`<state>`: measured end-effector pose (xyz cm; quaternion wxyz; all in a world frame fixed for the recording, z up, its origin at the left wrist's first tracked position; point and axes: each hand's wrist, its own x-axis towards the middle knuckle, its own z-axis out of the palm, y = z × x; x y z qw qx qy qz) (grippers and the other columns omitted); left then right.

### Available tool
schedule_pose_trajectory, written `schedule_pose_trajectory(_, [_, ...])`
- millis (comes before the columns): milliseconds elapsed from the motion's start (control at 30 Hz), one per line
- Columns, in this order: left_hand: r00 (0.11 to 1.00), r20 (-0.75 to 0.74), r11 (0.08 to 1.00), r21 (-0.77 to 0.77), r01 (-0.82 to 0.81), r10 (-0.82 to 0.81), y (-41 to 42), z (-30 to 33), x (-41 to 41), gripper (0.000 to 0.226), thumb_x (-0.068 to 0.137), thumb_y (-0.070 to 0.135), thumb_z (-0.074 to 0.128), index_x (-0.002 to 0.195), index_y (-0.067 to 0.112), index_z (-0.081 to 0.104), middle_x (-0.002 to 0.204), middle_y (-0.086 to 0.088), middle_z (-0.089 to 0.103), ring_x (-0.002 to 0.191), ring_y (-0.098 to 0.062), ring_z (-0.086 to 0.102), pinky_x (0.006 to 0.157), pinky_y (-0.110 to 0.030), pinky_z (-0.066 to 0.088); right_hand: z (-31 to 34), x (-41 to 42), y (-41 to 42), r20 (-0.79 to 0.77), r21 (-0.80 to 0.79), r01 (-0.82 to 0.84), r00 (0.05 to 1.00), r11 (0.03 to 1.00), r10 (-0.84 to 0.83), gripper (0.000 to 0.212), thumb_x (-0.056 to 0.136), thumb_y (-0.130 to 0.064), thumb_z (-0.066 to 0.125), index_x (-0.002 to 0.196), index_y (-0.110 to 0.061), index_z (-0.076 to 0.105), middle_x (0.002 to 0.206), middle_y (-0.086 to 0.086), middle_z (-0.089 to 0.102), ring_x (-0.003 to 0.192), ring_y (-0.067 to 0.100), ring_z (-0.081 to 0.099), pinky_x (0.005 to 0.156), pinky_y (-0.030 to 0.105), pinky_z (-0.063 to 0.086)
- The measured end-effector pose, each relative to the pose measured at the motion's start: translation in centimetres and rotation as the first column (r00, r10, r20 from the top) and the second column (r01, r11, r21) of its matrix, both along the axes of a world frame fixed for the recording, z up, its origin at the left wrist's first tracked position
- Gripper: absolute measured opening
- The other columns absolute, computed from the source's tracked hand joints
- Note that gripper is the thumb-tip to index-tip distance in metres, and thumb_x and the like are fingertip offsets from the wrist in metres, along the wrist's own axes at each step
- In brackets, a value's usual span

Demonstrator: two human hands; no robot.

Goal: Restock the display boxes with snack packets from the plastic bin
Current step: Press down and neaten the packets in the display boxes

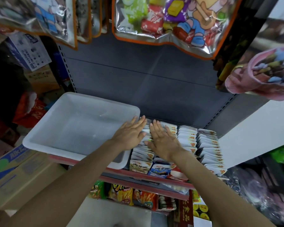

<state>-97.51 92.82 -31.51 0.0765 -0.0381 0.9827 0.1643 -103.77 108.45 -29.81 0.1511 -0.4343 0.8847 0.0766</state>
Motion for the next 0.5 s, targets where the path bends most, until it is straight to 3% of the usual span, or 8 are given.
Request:
schedule_pose_trajectory(133, [0.964,-0.262,0.978,0.21,0.014,0.043,0.3,0.6,2.1,0.046,0.101,0.027,0.039,0.145,0.016,0.034,0.154,0.003,0.025,0.143,-0.01,0.019,0.115,-0.025,0.016,0.9,0.1,1.6,0.083,-0.23,0.046,0.996,0.972,-0.027,0.06,0.101,-0.04,0.033,0.151,-0.018,0.01,0.16,0.001,0.0,0.147,0.015,0.001,0.12,0.033,0.004])
schedule_pose_trajectory(233, [0.924,-0.381,0.974,0.194,0.117,-0.035,0.7,0.2,4.5,0.031,0.098,0.025,0.046,0.125,0.02,0.061,0.138,0.006,0.049,0.127,-0.007,0.042,0.106,-0.025,0.036,1.3,0.7,3.0,0.129,-0.378,0.087,0.991,0.921,-0.041,0.051,0.099,-0.026,0.044,0.148,-0.023,0.029,0.157,-0.005,0.016,0.142,0.019,0.025,0.114,0.031,0.027])
schedule_pose_trajectory(333, [0.896,-0.428,0.989,0.032,0.146,-0.118,1.1,-0.9,6.1,0.03,0.092,0.025,0.058,0.12,0.018,0.065,0.124,0.001,0.06,0.114,-0.012,0.047,0.092,-0.032,0.046,0.9,1.6,3.4,0.102,-0.409,0.039,0.995,0.912,0.003,0.047,0.099,-0.021,0.046,0.145,-0.022,0.036,0.154,-0.005,0.027,0.139,0.02,0.031,0.113,0.027,0.025])
schedule_pose_trajectory(500, [0.927,-0.348,0.989,-0.019,0.145,-0.142,1.4,-1.2,7.1,0.053,0.086,0.049,0.057,0.132,0.023,0.054,0.129,0.001,0.054,0.118,-0.012,0.041,0.094,-0.029,0.04,0.8,1.9,3.0,0.053,-0.355,-0.023,0.998,0.935,0.045,0.047,0.099,-0.019,0.045,0.145,-0.018,0.035,0.154,0.0,0.027,0.141,0.017,0.026,0.115,0.022,0.014])
